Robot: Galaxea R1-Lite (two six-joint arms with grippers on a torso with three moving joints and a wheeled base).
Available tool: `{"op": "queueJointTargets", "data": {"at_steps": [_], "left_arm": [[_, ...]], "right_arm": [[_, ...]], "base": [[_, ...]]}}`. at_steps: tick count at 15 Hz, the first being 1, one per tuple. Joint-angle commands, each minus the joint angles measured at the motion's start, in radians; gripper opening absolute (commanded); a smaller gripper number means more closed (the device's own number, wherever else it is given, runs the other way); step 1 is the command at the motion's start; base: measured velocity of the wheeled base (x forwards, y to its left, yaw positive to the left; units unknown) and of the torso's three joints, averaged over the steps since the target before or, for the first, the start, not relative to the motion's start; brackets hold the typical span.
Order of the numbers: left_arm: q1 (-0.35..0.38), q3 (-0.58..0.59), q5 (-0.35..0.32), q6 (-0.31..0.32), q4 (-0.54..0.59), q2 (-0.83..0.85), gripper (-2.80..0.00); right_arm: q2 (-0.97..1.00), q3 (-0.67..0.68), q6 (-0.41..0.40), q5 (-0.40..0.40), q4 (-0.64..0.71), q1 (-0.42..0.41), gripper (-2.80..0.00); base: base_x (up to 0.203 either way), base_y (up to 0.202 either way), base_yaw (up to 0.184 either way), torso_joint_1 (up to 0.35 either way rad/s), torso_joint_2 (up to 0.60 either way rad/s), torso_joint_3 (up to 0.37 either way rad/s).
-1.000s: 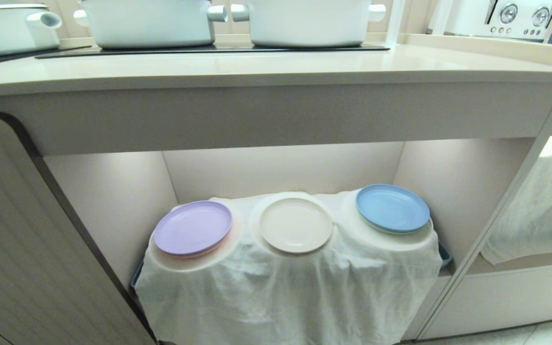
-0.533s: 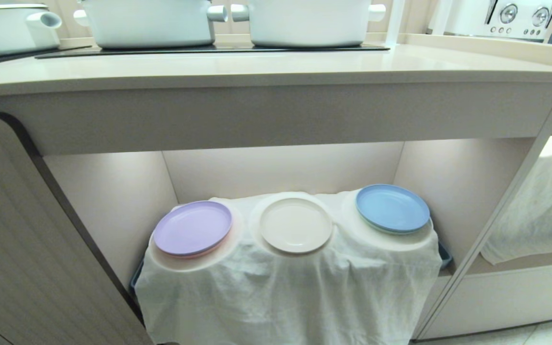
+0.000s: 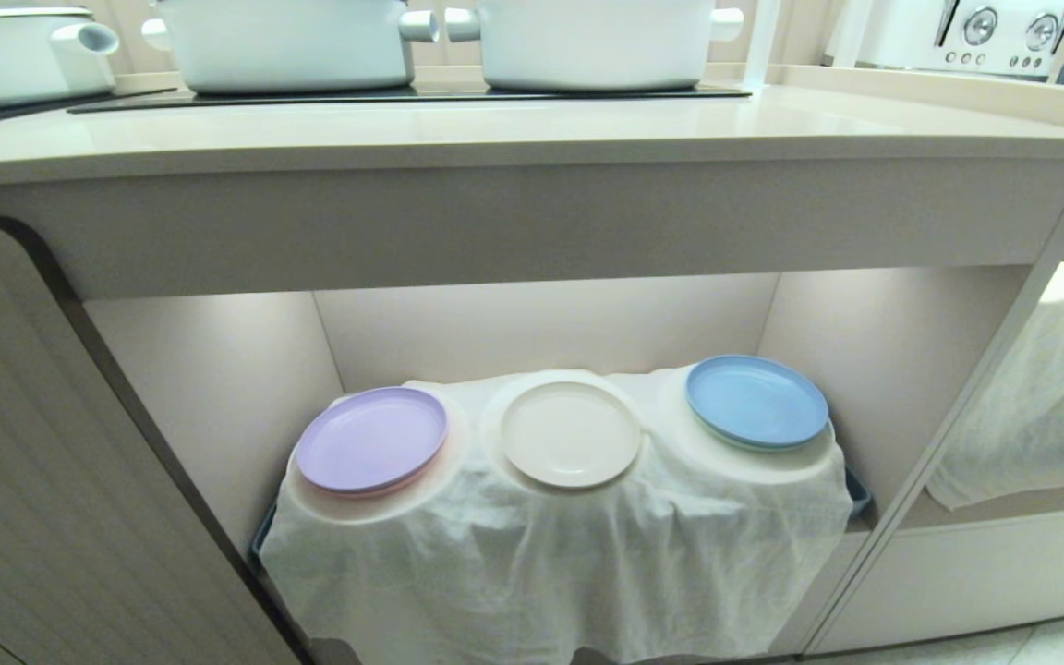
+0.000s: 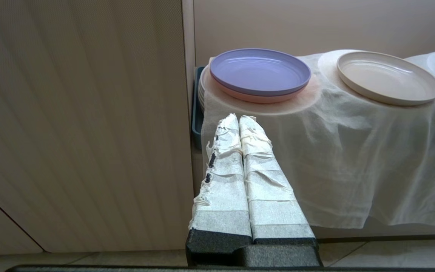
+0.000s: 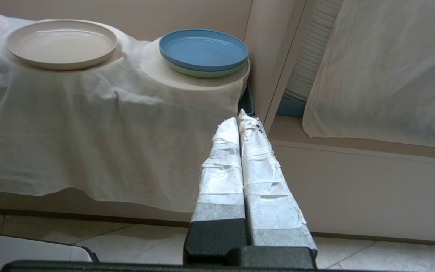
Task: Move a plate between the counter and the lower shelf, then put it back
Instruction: Pick up the plate in the cupboard
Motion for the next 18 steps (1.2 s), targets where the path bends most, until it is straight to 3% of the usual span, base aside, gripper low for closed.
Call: {"op": "queueJointTargets", "data": {"at_steps": [1,11,14,18], "left_arm": [[0.000,0.000,0.000,-0.001,0.000,0.001,-2.80],[0.000,0.000,0.000,-0.001,0.000,0.001,-2.80],[0.000,0.000,0.000,-0.001,0.000,0.001,-2.80],[0.000,0.000,0.000,-0.001,0.000,0.001,-2.80]], "right_arm": [[0.002,0.001,0.011,0.003,0.000,0.000,-2.80],[0.002,-0.033,-0.077,0.018,-0.010,0.001,-2.80],[0.023,-0.112,-0.077,0.087,0.016,0.003,-2.80],[0.169,-0.215,-0.084,0.267,0.025,0.005,-2.80]], "base": [[0.000,0.000,0.000,0.000,0.00,0.000],[0.000,0.000,0.000,0.000,0.00,0.000],[0.000,0.000,0.000,0.000,0.00,0.000],[0.000,0.000,0.000,0.000,0.00,0.000]]}}
